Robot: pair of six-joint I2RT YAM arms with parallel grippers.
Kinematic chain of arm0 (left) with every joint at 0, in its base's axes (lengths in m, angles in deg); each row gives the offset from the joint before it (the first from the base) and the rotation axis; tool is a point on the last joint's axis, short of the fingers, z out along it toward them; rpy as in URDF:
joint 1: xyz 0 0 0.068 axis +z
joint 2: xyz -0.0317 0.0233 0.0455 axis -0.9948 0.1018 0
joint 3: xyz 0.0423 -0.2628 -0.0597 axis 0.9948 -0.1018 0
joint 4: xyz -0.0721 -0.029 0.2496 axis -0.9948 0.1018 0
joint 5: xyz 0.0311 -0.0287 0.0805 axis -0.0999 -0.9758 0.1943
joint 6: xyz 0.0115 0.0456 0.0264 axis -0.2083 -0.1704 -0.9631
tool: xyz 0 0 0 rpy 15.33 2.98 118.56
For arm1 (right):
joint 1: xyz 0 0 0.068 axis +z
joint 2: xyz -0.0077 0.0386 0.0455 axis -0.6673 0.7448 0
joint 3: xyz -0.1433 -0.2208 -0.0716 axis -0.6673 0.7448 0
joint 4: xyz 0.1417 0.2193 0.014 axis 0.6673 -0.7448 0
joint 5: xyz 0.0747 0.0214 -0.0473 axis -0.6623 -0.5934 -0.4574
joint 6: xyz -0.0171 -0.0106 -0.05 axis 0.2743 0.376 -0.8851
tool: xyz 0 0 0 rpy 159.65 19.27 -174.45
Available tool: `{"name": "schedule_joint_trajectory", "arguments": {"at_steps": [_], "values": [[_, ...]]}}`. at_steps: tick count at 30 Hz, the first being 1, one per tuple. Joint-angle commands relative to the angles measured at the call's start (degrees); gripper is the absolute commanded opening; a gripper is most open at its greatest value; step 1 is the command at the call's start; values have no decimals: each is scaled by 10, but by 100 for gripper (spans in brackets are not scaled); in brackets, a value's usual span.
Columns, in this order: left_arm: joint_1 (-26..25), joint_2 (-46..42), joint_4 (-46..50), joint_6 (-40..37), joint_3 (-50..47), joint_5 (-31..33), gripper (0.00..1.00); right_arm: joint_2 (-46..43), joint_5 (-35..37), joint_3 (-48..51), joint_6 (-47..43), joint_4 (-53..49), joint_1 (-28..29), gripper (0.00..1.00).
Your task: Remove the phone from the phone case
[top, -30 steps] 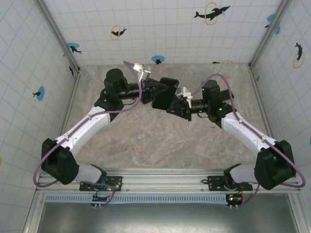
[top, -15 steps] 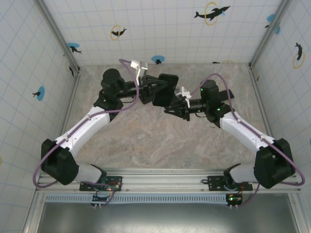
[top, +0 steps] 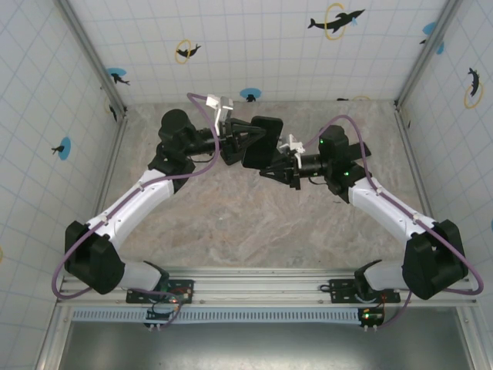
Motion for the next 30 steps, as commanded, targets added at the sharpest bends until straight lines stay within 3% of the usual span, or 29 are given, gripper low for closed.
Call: {"name": "schedule_joint_trajectory", "arguments": {"at_steps": [1,7,17,25,30], "values": [[-7,-1,-27,14,6,-25,0,0,-11,-6,-5,22,1,16],[-7,-4,-18,39,9,8,0,-6,54,-29,-140,-104,7,14],[-7,-9,-36,106,-9,19,0,-44,162,-25,-210,-76,36,12],[-7,-16,-73,139,-29,26,0,-62,205,-3,-138,24,47,11],[-7,-25,-58,121,-33,47,0,-69,187,11,-66,64,44,15]]}}
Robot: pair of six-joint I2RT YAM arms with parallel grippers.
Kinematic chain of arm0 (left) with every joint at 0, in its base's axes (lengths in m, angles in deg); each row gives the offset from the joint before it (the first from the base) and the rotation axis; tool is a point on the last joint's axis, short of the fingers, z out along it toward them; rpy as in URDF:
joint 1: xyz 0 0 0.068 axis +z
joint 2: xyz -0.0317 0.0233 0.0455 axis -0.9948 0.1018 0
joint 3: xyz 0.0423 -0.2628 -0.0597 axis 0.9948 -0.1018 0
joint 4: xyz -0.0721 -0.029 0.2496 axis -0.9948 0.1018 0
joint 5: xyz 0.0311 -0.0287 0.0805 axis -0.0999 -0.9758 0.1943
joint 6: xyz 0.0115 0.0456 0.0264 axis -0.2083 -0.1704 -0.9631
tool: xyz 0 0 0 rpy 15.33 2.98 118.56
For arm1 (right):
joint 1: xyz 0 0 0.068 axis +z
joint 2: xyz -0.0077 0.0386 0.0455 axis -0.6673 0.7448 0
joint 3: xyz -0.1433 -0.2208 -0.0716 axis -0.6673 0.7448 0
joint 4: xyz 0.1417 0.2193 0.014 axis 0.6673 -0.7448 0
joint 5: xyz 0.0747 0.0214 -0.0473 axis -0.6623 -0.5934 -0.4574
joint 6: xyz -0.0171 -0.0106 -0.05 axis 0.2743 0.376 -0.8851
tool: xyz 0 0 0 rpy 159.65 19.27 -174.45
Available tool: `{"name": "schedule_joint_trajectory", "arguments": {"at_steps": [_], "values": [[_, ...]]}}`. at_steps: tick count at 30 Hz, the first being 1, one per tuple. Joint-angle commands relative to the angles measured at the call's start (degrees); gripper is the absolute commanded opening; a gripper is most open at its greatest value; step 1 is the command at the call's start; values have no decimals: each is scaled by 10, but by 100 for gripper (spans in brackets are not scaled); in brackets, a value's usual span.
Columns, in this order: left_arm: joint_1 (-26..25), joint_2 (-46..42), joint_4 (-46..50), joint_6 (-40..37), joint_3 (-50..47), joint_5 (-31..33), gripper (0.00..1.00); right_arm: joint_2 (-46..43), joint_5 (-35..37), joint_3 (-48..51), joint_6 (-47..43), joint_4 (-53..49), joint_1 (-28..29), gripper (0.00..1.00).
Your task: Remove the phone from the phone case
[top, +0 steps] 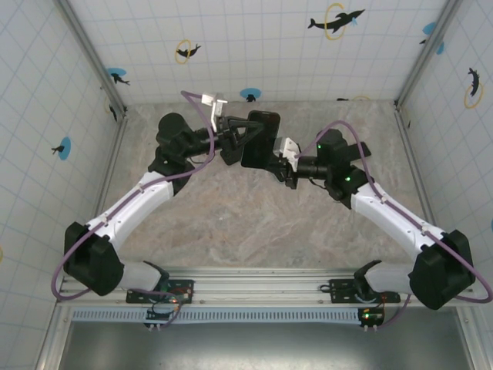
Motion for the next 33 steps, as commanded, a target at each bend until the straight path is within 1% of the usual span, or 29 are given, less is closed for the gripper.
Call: {"name": "schedule_joint_trajectory", "arguments": {"at_steps": [1,4,6,9,10,12,13,15,16,17,19,22,25,28,33], "values": [[-8,-19,-2,0,-12,9,0,-33,-8,25,76,125,5,18],[-8,-27,14,-1,-16,56,0,-51,-1,59,139,165,-4,26],[-8,-29,17,13,-18,81,0,-59,-2,79,208,203,-17,31],[-8,-41,43,42,-28,167,0,-78,16,115,322,260,-33,42],[-8,-44,54,58,-31,201,0,-88,37,127,358,263,-39,44],[-7,-48,52,93,-39,233,0,-104,61,151,418,273,-51,45],[-6,-49,36,126,-47,244,0,-111,77,165,462,285,-57,46],[-7,-44,1,190,-59,250,0,-118,98,200,551,349,-65,47],[-7,-39,-6,220,-58,250,0,-120,121,215,599,372,-65,47],[-8,-31,-4,251,-54,246,0,-117,138,224,637,393,-64,47],[-7,-21,-9,297,-53,240,0,-109,143,232,692,439,-56,48],[-15,-20,-28,334,-60,252,0,-102,181,224,718,421,-31,47],[-25,-24,-46,346,-71,267,0,-93,211,224,736,415,-15,46],[-31,-24,-44,344,-76,273,0,-81,208,222,750,436,-7,43],[-34,-23,-63,350,-76,278,0,-68,197,214,750,436,-1,42]]}}
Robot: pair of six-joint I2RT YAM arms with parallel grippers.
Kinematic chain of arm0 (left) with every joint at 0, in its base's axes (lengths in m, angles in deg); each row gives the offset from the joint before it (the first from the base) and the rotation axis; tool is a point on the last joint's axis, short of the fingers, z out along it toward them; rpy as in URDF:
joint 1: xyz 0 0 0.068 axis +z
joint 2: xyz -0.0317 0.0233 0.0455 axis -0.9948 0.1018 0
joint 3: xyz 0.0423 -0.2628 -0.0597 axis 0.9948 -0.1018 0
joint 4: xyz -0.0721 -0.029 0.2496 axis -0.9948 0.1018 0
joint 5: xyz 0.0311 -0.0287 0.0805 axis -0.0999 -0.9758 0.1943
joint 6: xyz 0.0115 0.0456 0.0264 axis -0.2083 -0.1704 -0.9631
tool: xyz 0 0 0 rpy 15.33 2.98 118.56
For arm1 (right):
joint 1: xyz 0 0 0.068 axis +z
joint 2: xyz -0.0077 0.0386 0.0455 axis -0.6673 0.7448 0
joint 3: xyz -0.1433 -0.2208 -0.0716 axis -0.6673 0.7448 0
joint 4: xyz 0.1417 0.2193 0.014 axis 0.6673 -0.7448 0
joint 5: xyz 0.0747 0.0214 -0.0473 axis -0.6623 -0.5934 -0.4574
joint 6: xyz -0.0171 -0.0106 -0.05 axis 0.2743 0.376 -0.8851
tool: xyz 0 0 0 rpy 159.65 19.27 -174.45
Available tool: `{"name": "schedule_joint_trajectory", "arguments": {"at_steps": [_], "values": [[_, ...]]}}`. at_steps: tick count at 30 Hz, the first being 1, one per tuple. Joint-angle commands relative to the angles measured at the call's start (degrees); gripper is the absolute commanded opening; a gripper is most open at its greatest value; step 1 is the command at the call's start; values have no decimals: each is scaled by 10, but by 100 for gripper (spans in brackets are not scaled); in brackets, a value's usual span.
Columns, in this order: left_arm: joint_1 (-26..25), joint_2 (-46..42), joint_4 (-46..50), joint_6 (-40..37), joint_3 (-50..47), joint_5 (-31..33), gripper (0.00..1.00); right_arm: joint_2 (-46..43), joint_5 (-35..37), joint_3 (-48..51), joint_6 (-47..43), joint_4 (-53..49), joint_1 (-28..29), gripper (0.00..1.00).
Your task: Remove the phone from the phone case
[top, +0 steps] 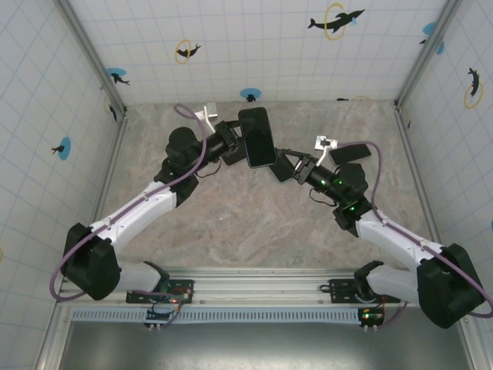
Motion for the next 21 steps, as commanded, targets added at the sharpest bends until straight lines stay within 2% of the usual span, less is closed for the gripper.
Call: {"name": "schedule_joint_trajectory", "arguments": {"at_steps": [1,6,14,17,21], "values": [[-6,-6,-67,22,4,11,0,8,-1,-11,13,29,8,41],[-8,-4,-69,20,-11,15,0,10,-19,-13,10,29,13,40],[-9,-10,-60,12,-25,34,0,-20,6,1,32,42,-9,40],[-8,-7,-76,25,-29,37,0,-10,-22,-4,33,49,-3,39],[-9,-5,-81,29,-22,36,0,-3,-25,-2,37,54,5,38]]}}
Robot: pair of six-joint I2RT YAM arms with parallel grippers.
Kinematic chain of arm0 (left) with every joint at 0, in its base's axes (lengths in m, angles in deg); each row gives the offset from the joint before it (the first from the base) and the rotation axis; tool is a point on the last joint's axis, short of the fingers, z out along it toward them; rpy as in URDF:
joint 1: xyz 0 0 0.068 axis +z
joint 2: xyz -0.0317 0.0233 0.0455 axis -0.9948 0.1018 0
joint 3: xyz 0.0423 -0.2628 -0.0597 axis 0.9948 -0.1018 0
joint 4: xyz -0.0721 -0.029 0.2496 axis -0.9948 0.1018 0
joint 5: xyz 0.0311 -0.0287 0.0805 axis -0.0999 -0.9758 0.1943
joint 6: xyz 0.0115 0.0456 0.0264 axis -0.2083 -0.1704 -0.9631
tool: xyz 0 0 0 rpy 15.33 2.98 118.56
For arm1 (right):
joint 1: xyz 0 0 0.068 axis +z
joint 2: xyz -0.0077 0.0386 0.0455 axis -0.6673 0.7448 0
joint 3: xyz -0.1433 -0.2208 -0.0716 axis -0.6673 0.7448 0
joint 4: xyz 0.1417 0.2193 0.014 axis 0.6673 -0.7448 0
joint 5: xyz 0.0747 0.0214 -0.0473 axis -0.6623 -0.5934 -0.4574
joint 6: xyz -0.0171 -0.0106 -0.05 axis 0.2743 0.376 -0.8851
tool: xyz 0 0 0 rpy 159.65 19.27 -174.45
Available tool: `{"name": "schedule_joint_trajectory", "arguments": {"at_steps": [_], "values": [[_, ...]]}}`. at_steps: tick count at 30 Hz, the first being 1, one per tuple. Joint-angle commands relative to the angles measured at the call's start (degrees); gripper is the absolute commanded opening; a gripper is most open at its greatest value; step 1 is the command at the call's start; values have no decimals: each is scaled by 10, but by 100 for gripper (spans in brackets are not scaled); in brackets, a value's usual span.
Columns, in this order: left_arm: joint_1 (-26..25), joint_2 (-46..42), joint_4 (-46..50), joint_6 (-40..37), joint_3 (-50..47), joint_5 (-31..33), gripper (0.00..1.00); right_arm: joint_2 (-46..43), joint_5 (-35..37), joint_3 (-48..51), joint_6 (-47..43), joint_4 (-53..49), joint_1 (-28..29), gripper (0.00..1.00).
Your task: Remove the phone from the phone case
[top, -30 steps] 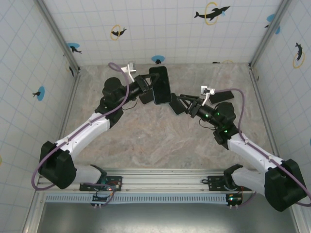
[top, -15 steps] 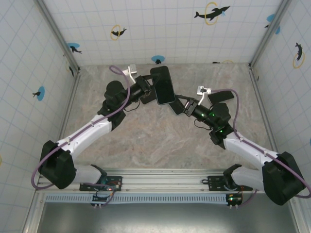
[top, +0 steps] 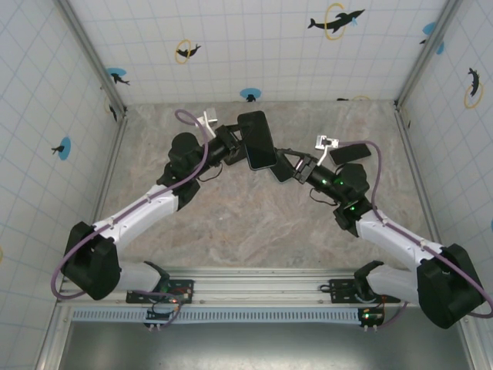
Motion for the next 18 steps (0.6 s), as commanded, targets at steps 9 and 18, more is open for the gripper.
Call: {"name": "schedule_joint_trajectory", "arguments": {"at_steps": [9,18], "values": [[-2,-12,-87,38,-3,4,0,4,-3,18,15,39,4,35],[-3,-7,-107,56,-4,-1,0,11,-14,17,17,37,12,33]]}}
